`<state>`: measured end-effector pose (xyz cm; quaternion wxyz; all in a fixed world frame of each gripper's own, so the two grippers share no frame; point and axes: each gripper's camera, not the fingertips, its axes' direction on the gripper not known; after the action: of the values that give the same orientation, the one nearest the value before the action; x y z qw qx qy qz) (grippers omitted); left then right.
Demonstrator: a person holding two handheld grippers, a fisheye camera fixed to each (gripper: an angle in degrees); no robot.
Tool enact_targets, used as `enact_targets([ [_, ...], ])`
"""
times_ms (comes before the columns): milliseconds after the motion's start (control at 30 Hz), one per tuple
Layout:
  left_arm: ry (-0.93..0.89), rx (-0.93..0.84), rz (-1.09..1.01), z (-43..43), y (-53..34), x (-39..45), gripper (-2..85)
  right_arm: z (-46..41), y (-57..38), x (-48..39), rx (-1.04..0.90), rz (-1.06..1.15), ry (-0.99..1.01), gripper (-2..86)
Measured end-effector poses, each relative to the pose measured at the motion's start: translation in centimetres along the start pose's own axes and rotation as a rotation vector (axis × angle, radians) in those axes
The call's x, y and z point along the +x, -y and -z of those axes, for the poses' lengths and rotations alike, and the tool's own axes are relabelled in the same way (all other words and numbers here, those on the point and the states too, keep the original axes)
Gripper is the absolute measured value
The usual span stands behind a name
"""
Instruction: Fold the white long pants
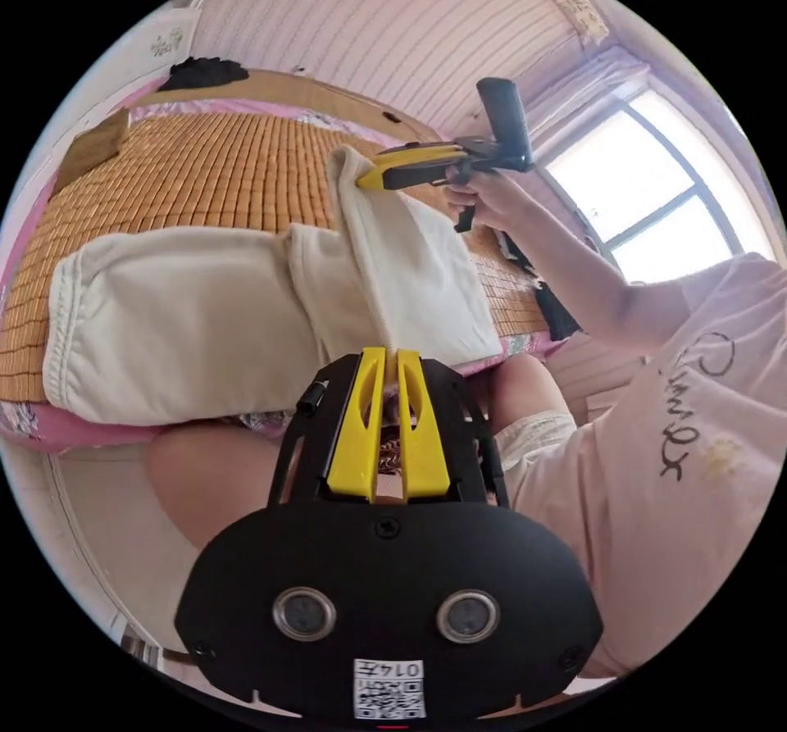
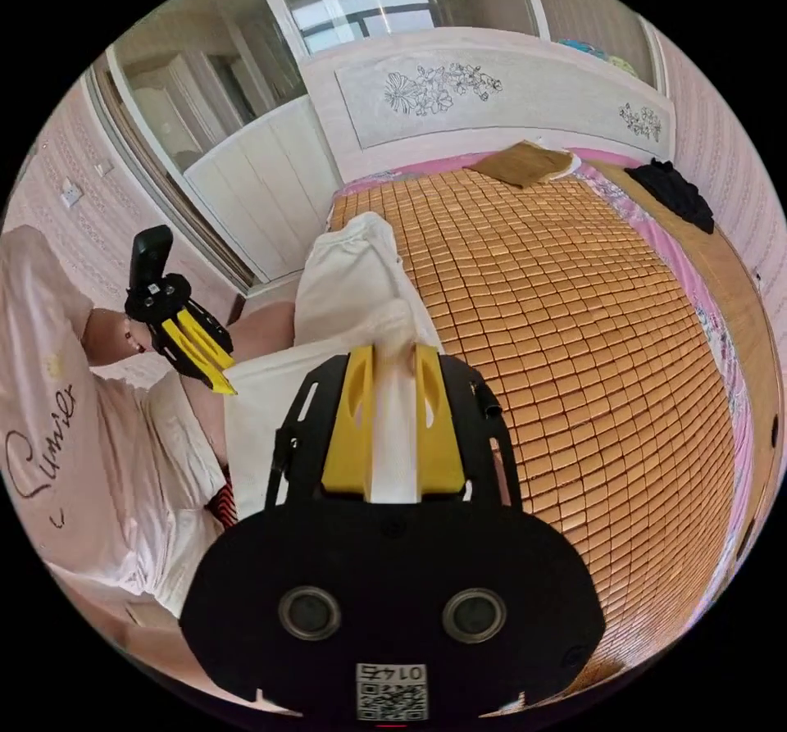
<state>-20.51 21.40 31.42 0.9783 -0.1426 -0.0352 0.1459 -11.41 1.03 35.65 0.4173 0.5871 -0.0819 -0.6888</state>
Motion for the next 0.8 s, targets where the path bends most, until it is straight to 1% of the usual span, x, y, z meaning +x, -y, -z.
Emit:
enact_targets([
  [33,0.014,-0.019,0.046,-1.2,-0.1,-1.0,2.0,-1.8,0.4,0.4,-0.061,-0.019,-0.024,9.0],
  [67,0.032,-0.045,0.082,-2.5,-0.1,-1.8,2.9,-4.7,0.9,1.2,-0.172,-0.067,-0.051,9.5],
  [100,0.043,-0.077,0.103,-3.1,-0.1,-2.1,3.3,-5.8,1.3,1.7,-0.207,-0.098,-0.019,9.8],
  [133,0.044,-0.133,0.131,-3.9,0.2,-2.5,3.8,-5.6,1.4,1.7,-0.187,-0.105,-0.016,9.9],
  [200,0.057,-0.127,0.117,-3.5,0.5,-2.3,4.2,-4.5,1.3,1.5,-0.087,-0.066,-0.042,10.3],
  [233,0.064,-0.123,0.108,-3.1,0.7,-2.2,4.5,-4.5,1.2,1.6,-0.076,-0.055,-0.044,10.5],
  [433,0.122,-0.129,0.092,-2.3,0.9,-1.6,5.2,-7.2,1.7,3.9,-0.124,-0.060,0.003,14.0],
  [567,0.146,-0.144,0.116,-2.6,1.0,-1.7,6.4,-8.7,1.9,4.9,-0.171,-0.049,0.110,13.9],
  [633,0.168,-0.150,0.104,-2.7,1.1,-1.4,6.6,-8.4,2.1,4.4,-0.177,0.006,0.087,13.0],
  [700,0.191,-0.156,0.091,-2.7,1.3,-1.1,7.2,-7.7,2.2,3.1,-0.160,0.105,0.018,11.5],
  [800,0.217,-0.159,0.072,-2.1,1.6,-0.2,8.8,-7.4,2.1,1.8,-0.147,0.171,-0.054,10.9],
])
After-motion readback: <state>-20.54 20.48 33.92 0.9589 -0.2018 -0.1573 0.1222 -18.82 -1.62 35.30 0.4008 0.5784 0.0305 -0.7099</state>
